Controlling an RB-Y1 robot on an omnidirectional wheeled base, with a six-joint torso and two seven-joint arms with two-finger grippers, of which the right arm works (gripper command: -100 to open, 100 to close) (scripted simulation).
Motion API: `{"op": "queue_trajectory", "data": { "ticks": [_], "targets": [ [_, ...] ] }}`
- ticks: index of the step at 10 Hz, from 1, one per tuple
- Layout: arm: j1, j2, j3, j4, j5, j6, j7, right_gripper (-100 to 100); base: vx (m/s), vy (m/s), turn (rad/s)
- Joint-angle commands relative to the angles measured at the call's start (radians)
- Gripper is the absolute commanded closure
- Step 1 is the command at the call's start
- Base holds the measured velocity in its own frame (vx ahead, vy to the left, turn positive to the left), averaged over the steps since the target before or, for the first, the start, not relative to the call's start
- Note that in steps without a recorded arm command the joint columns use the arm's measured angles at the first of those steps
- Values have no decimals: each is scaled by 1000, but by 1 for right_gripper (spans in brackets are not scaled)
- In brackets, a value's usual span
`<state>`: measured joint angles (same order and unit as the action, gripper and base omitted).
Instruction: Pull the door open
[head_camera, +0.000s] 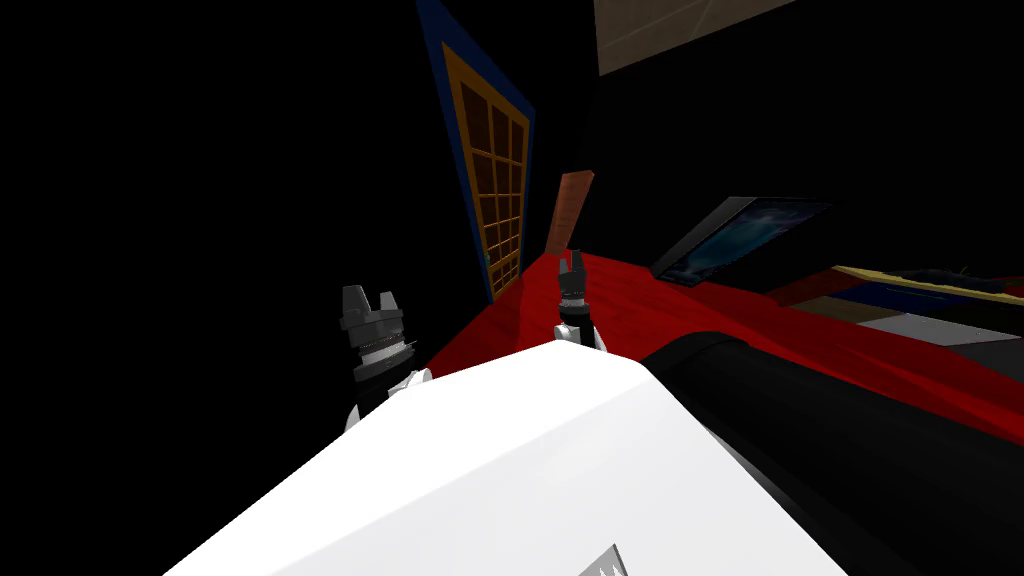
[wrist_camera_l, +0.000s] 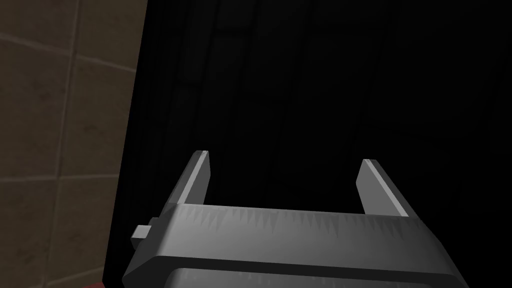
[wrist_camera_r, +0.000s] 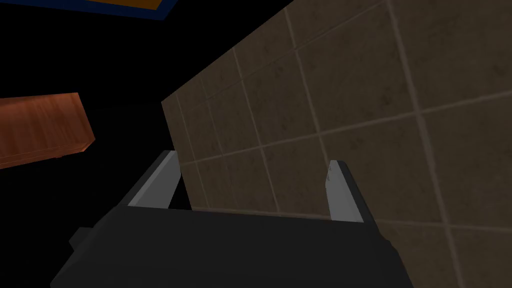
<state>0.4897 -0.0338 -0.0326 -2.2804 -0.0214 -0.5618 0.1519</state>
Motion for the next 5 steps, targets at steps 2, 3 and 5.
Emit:
{"op": "queue_trajectory", "data": {
  "ticks": [2,3,5],
  "targets": [
    [-17,-12,-3,54,22,-13,32,-100,104,-19,64],
    [-23,-15,-4,73,30,-18,43,-100,138,-40,44],
    [-39,-24,-7,125,51,-31,74,-100,144,-16,57]
  ]
}}
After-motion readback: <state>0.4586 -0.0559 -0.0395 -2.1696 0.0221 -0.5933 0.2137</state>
